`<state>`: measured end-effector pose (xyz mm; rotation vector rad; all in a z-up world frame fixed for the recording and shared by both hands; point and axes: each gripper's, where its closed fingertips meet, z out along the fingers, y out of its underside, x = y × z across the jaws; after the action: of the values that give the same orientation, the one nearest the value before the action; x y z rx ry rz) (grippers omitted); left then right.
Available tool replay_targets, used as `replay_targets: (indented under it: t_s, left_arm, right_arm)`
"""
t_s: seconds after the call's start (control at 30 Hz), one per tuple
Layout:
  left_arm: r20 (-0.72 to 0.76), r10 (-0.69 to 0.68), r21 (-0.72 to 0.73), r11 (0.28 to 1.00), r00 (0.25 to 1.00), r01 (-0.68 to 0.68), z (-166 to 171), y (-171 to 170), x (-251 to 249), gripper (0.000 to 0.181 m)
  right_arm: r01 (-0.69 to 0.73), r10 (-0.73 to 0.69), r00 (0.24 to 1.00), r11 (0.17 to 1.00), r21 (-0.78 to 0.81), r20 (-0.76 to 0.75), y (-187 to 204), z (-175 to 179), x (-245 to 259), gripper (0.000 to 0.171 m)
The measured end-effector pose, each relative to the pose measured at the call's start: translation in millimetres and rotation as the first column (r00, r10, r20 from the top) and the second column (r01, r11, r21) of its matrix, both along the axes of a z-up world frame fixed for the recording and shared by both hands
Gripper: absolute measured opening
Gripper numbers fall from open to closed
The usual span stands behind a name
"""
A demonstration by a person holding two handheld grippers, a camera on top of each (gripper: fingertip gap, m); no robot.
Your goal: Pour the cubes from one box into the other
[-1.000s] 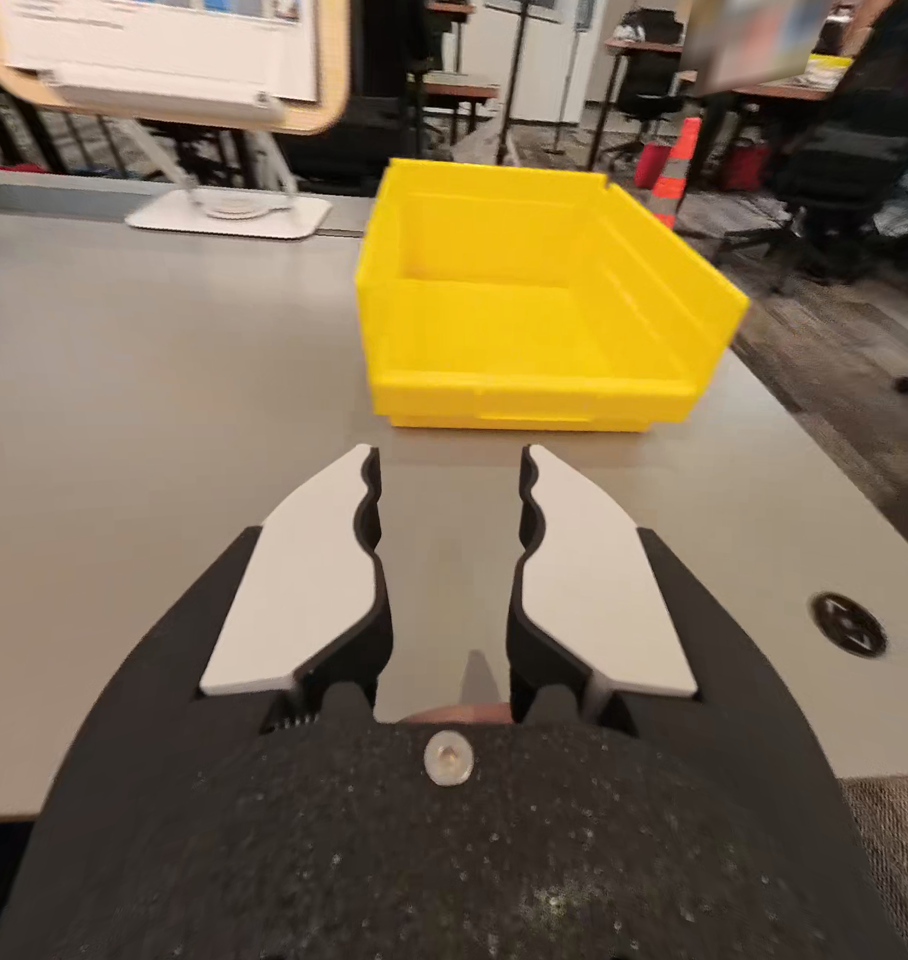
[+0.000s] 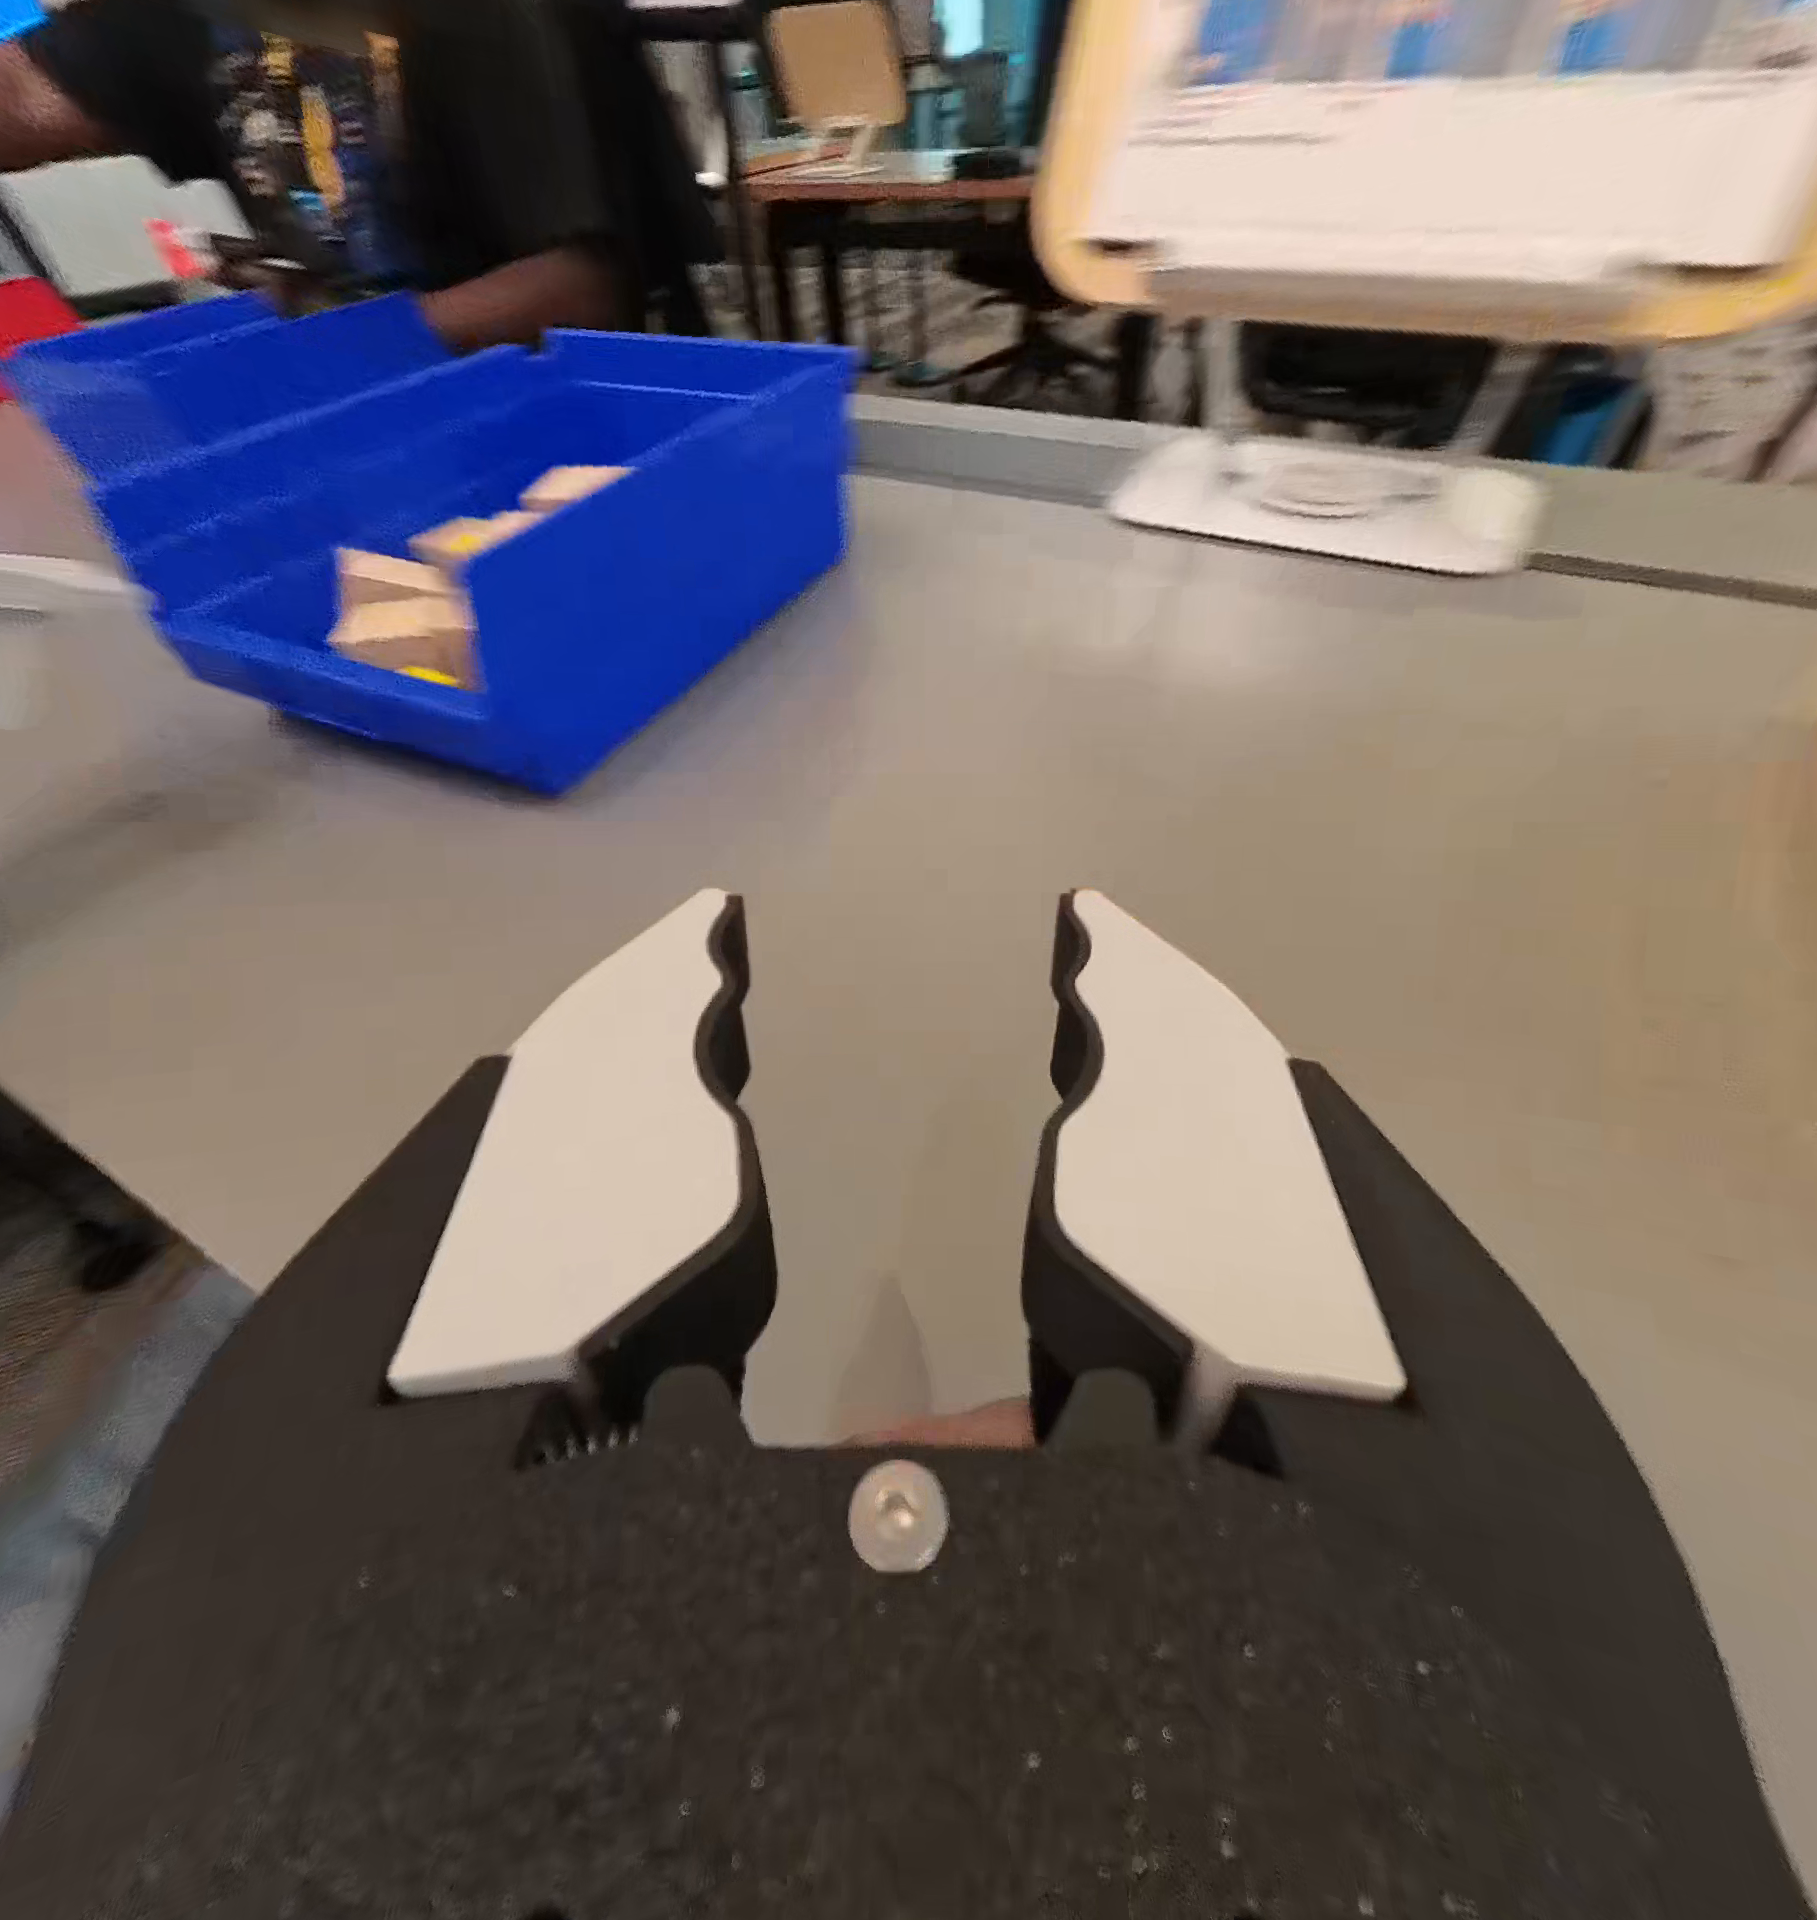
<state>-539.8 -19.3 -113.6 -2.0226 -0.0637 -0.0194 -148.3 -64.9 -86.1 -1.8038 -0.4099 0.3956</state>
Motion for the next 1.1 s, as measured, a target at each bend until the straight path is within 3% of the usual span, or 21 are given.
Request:
replay_targets:
  t_s: [0.1,0.2,0.37,0.43,0.47,0.5,0.67,0.87,1.1]
  left_arm:
    - [0.0,-0.019,-0.021,1.0,1.0,0.019,-3.0,23.4,-11.6,0.078]
    - [0.041,-0.087,0.004,0.996,0.995,0.087,-2.3,39.5,-8.4,0.049]
    - [0.115,-0.135,-0.049,0.989,0.984,0.141,-24.4,57.4,0.8,0.036]
    - [0.151,-0.125,-0.012,0.992,0.981,0.128,-20.2,61.5,1.9,0.026]
    - [0.133,-0.102,-0.017,0.994,0.986,0.105,-18.7,61.7,-2.0,0.014]
    - [0.079,-0.094,-0.025,0.995,0.992,0.096,-17.2,61.5,-4.3,0.005]
    - [-0.149,-0.076,-0.043,0.997,0.986,0.07,3.1,60.1,22.8,0.002]
    - [-0.059,-0.1,-0.01,0.995,0.993,0.1,43.4,68.8,92.6,0.002]
    - [0.023,-0.276,0.026,0.961,0.961,0.276,98.6,83.5,258.3,0.002]
  right_arm:
    - [-0.085,0.081,0.995,0.994,-0.072,-0.056,24.8,-3.8,-102.5,0.057]
    - [-0.109,0.102,0.994,0.98,-0.167,-0.049,49.4,-21.4,-174.9,0.059]
    - [-0.005,0.004,1.0,0.975,-0.22,-0.002,91.1,-42.9,-217.7,0.059]
    - [0.068,-0.063,0.998,0.974,-0.214,0.031,108.5,-47.5,-216.4,0.045]
    - [0.072,-0.067,0.997,0.977,-0.203,0.032,113.5,-48.1,-216.9,0.026]
    - [0.085,-0.078,0.996,0.976,-0.2,0.044,117.2,-48.3,-213.8,0.021]
    - [0.21,-0.19,0.975,0.957,-0.199,0.115,130.1,-44.7,-178.4,0.003]
    - [0.234,-0.207,0.962,0.962,-0.142,0.18,136.6,14.8,-107.1,0.003]
    - [0.409,-0.361,0.88,0.906,-0.105,0.31,121.0,94.4,59.3,0.003]
